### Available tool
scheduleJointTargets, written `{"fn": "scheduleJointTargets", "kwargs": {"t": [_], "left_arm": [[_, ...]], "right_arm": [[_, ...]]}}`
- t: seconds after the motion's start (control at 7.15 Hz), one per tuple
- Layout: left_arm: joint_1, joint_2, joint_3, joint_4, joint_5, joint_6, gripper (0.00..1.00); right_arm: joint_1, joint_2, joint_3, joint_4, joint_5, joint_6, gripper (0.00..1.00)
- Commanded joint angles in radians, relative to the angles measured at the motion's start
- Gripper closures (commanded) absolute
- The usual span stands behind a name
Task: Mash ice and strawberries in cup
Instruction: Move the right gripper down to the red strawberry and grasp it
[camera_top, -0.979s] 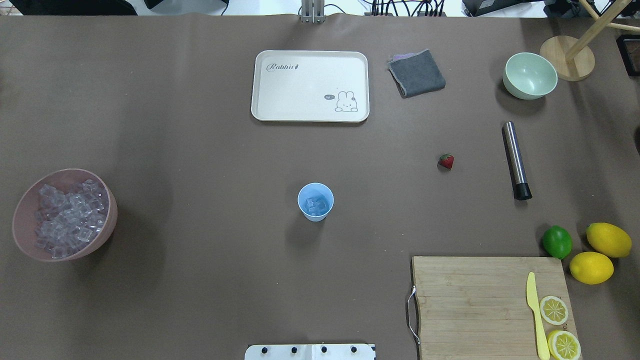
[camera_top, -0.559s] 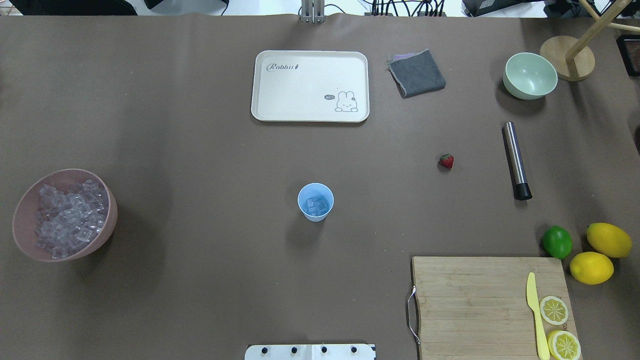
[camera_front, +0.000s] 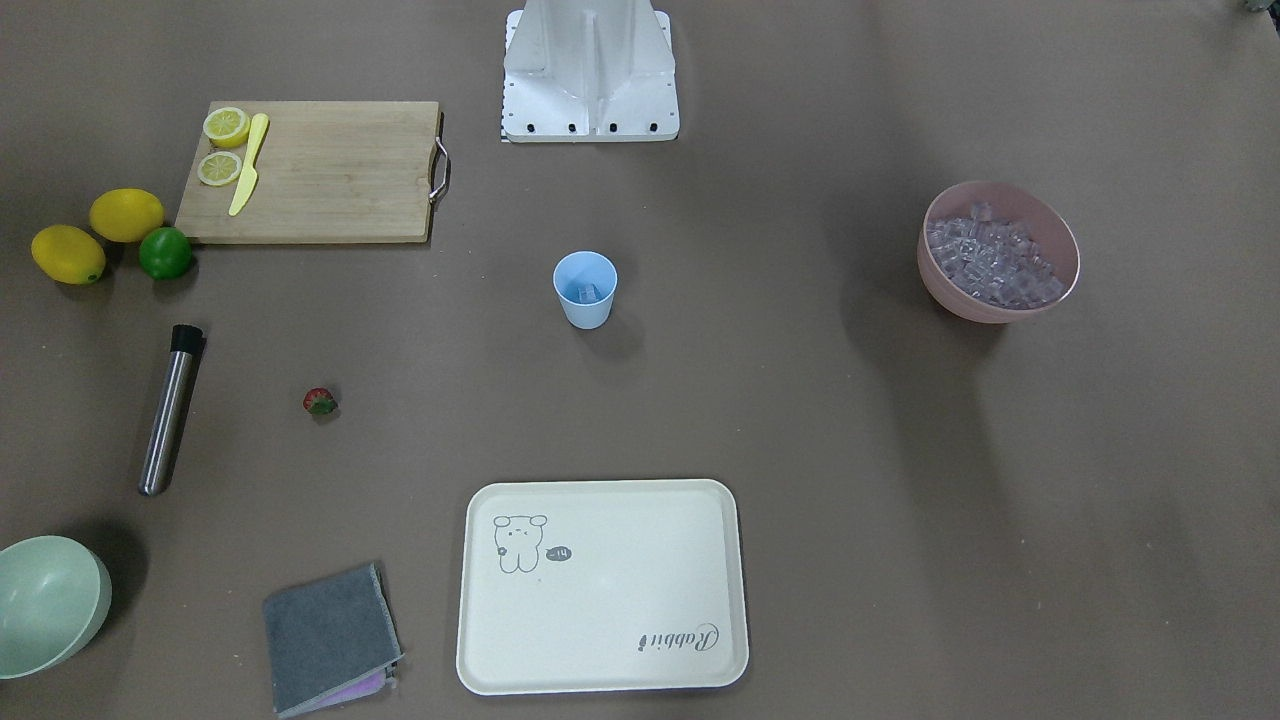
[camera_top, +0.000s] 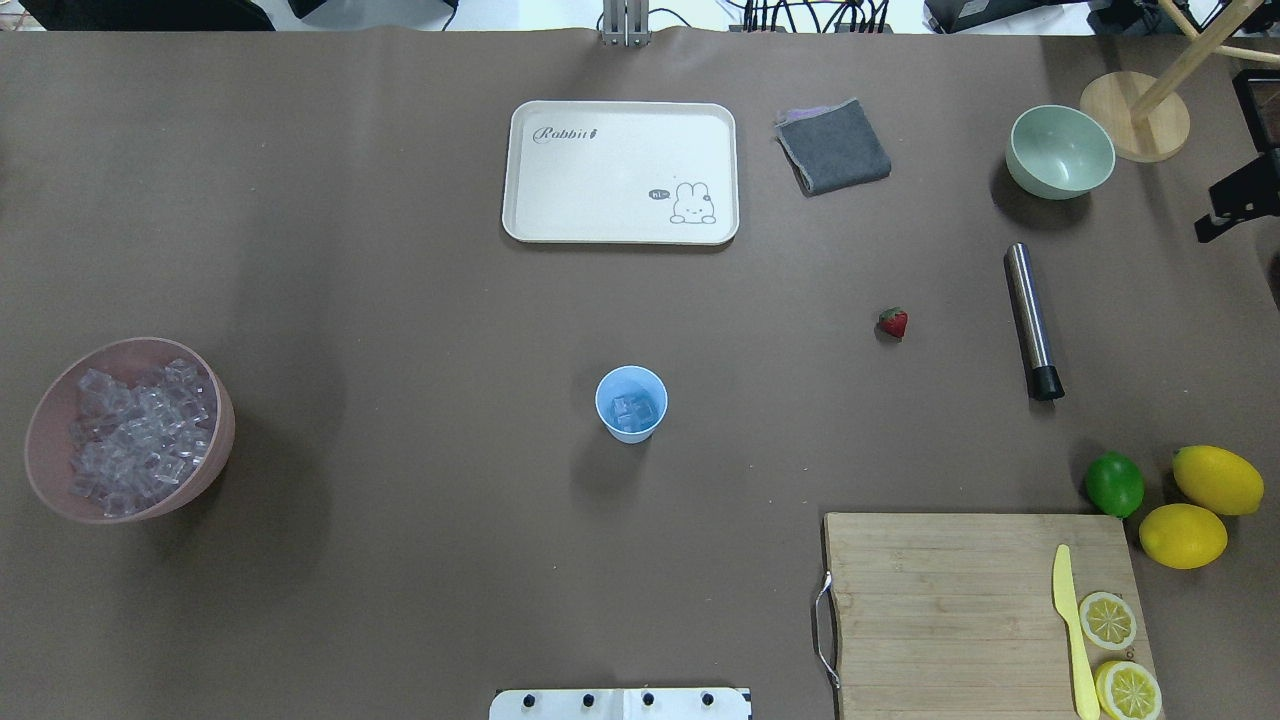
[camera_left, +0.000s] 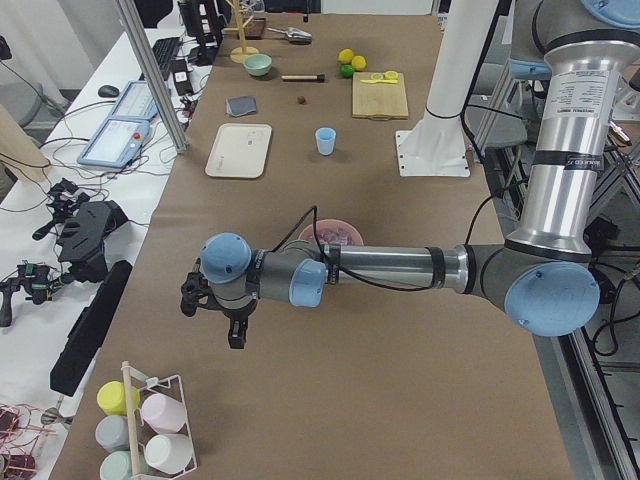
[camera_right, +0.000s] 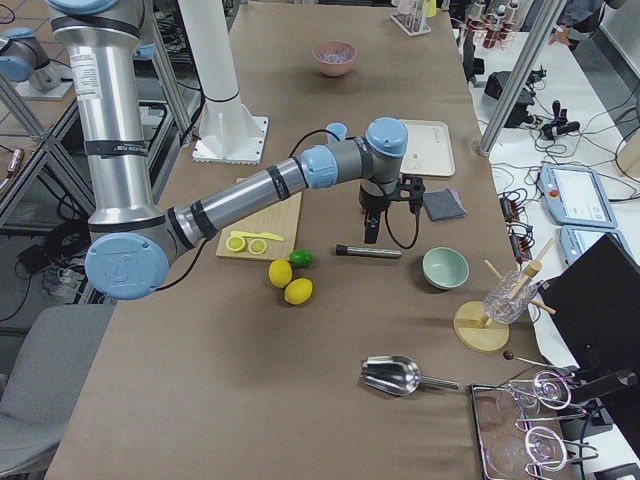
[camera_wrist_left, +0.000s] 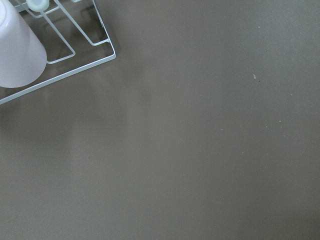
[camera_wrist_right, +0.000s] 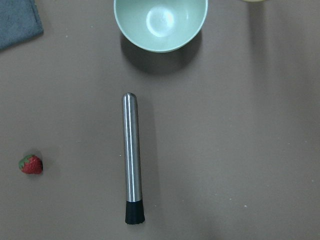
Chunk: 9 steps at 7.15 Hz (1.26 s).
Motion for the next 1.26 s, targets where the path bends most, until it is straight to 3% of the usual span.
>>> {"fn": "scheduleJointTargets", "kwargs": {"t": [0.0,0.56,1.12], "left_arm": [[0.0,-0.002,0.001,0.001,0.0,0.001,0.02],[0.0,-0.003,0.004,0.0,0.0,0.002,0.02],[0.0,-0.003,0.007,0.0,0.001,0.004,0.02]], "right_arm": [[-0.155,0.073,-0.022,0.058,-0.087,0.162,0.0],[-0.278,0.191,-0.13,0.093,-0.153,0.184,0.01],[-0.358,0.251,-0.255,0.225,-0.205,0.308,0.01]]}}
